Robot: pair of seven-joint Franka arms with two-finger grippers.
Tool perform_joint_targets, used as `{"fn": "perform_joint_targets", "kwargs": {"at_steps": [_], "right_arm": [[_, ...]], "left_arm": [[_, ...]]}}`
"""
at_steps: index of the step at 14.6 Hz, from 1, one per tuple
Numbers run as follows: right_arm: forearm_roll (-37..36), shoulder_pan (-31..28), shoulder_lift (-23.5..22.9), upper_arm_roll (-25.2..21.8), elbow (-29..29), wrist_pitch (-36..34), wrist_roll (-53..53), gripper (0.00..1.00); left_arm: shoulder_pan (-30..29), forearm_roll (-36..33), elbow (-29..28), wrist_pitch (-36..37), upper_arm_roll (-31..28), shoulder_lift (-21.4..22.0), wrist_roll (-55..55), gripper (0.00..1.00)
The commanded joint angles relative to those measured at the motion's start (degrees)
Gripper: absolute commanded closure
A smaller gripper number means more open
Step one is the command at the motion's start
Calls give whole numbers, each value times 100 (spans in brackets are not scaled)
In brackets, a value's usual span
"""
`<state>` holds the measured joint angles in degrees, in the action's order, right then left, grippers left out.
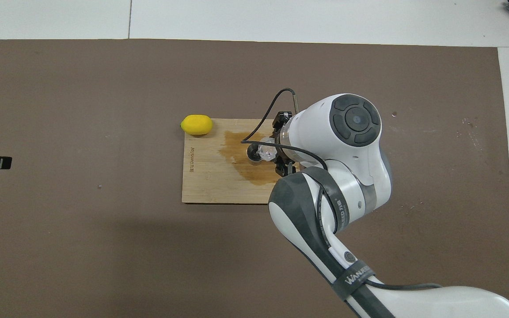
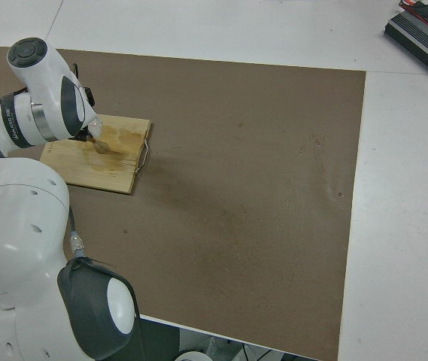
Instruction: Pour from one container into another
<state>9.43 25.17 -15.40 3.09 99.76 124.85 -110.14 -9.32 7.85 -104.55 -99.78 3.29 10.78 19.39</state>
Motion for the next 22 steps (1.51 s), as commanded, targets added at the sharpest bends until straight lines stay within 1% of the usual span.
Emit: {"fn": "perform_joint_targets", "kwargs": {"at_steps": [1, 2, 3, 8, 11, 13, 15, 19, 20, 22], "right_arm": [[-258, 67, -104, -10, -132, -4, -236, 100], [-267, 67, -121, -10, -132, -4, -236, 100], [-267, 76, -121, -19, -141, -4, -236, 100], [-275, 76, -121, -19, -132, -13, -245, 100], [-275, 76, -121, -19, -132, -13, -245, 100], [-267, 68, -121, -10, -149, -13, -236, 100], [-188, -2, -156, 16, -281, 4, -236, 100], [-118, -47, -174, 16, -396, 13, -166, 100], [-13, -47, -174, 16, -396, 22, -148, 100], [286, -73, -174, 16, -404, 179, -140, 100]], "left_arm": [[79, -186, -13, 20, -4, 47, -357, 0], [114, -457, -48, 29, 14, 64, -357, 0], [193, -581, -74, 55, 57, 90, -357, 0], [273, -600, -83, 47, 84, 64, -401, 0], [273, -600, -22, 20, 198, -6, -664, 0], [299, -600, -13, -15, 198, -111, -665, 0], [492, -600, -4, -50, 102, -260, -700, 0], [651, -600, 241, -59, 40, -612, -1007, 0], [660, -600, 311, -85, 5, -708, -1077, 0], [730, -600, 321, -181, -13, -736, -1095, 0]]}}
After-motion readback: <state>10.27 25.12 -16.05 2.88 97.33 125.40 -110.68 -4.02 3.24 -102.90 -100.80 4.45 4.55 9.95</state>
